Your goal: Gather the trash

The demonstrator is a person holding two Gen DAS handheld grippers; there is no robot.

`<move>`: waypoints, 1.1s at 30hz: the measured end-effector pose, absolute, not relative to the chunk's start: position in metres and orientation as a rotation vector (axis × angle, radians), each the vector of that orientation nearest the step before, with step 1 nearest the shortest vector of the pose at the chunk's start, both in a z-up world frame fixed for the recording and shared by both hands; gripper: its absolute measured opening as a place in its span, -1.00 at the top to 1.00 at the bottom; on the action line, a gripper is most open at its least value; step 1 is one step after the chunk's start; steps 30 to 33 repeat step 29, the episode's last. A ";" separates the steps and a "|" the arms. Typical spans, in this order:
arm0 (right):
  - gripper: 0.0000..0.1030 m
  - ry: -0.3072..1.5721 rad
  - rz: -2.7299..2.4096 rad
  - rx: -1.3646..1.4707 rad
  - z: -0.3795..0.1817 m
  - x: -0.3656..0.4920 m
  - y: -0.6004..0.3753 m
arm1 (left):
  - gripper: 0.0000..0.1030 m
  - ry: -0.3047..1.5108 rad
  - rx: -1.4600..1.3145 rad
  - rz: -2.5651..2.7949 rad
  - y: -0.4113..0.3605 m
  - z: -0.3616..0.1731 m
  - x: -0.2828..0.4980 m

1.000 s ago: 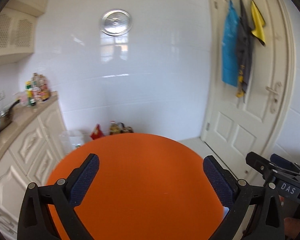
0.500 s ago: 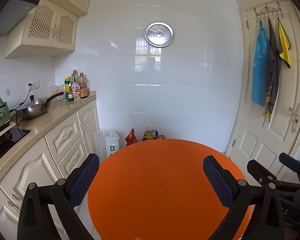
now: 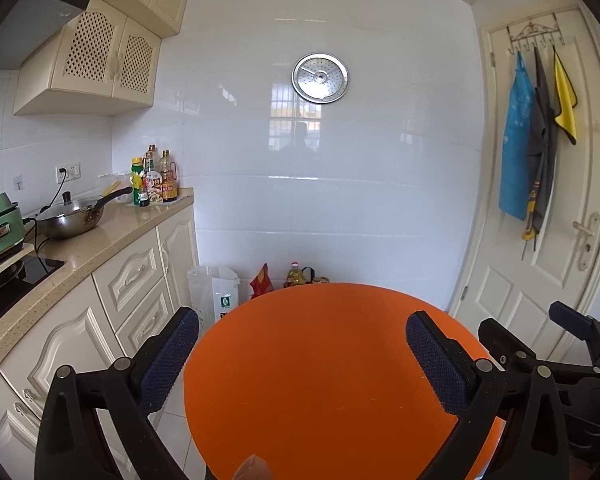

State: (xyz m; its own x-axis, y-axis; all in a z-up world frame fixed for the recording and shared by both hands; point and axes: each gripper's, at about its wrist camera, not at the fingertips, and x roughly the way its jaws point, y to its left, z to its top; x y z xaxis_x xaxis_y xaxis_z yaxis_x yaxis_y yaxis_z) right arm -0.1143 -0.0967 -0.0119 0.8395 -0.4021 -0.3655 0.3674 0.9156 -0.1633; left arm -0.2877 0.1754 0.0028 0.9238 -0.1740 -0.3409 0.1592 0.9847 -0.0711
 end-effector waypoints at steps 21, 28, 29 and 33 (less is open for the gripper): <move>-1.00 0.396 -0.420 -0.073 -0.011 -0.118 -0.102 | -0.99 0.334 -0.036 -0.174 0.157 -0.007 -0.299; -1.00 0.402 -0.413 -0.068 -0.013 -0.113 -0.104 | -0.99 0.338 -0.057 -0.181 0.154 -0.015 -0.297; -1.00 0.404 -0.413 -0.068 -0.013 -0.112 -0.104 | -0.99 0.336 -0.056 -0.177 0.153 -0.016 -0.296; -1.00 0.404 -0.413 -0.068 -0.013 -0.112 -0.104 | -0.99 0.336 -0.056 -0.177 0.153 -0.016 -0.296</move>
